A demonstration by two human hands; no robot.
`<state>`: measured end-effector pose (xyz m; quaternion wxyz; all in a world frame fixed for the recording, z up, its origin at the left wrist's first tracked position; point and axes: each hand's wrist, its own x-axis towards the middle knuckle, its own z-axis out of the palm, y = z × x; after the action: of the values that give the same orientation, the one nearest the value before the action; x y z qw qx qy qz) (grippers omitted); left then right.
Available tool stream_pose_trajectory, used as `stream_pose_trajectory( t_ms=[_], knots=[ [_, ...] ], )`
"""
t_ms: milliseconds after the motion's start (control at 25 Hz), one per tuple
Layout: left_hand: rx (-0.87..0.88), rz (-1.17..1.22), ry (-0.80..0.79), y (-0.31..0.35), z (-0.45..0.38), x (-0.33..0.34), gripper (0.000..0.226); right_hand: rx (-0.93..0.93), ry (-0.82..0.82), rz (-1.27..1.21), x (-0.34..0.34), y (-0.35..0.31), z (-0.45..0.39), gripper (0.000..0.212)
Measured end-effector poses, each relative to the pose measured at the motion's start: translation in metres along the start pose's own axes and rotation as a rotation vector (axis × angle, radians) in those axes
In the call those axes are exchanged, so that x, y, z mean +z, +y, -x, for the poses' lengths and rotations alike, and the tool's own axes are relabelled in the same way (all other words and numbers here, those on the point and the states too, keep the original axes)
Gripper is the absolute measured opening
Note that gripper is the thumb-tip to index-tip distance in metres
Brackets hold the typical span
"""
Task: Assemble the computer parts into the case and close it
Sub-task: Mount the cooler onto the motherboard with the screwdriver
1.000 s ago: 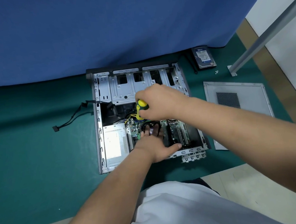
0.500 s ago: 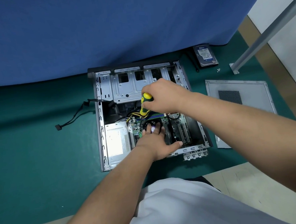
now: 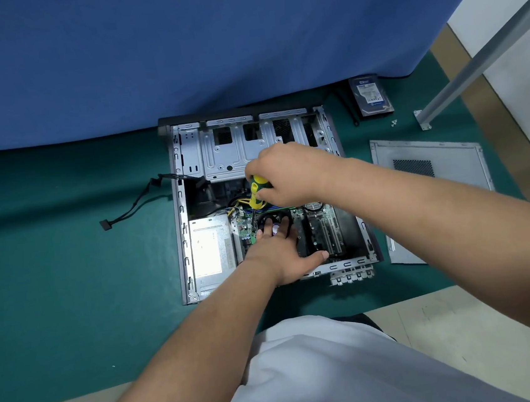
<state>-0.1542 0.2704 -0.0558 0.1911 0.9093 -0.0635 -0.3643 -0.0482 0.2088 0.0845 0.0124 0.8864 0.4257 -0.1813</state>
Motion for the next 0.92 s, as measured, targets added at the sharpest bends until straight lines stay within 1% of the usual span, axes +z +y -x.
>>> stream_pose_trajectory(
  t_ms=[120,400,520,600,720,840,920],
  knots=[
    [0.001,0.004,0.002,-0.001,0.000,0.000,0.105,-0.056,-0.071,0.052,-0.006,0.000,-0.002,0.034],
    [-0.010,0.008,-0.013,-0.001,-0.001,0.000,0.107,-0.139,-0.147,0.199,-0.014,0.000,-0.004,0.039],
    [-0.008,0.010,-0.010,-0.001,-0.001,0.000,0.107,-0.183,-0.139,0.255,-0.018,-0.002,-0.003,0.047],
    [-0.008,0.011,-0.004,-0.002,-0.001,0.001,0.107,-0.200,-0.138,0.278,-0.019,-0.002,-0.003,0.048],
    [-0.004,0.010,0.001,-0.002,-0.001,0.001,0.107,-0.190,-0.163,0.258,-0.020,-0.002,-0.005,0.045],
    [-0.004,0.009,-0.001,-0.002,-0.001,0.001,0.106,-0.150,-0.172,0.152,-0.015,-0.003,-0.005,0.043],
    [0.000,0.010,0.004,-0.002,-0.001,0.001,0.106,-0.126,-0.148,0.089,-0.009,-0.005,-0.006,0.040]
  ],
)
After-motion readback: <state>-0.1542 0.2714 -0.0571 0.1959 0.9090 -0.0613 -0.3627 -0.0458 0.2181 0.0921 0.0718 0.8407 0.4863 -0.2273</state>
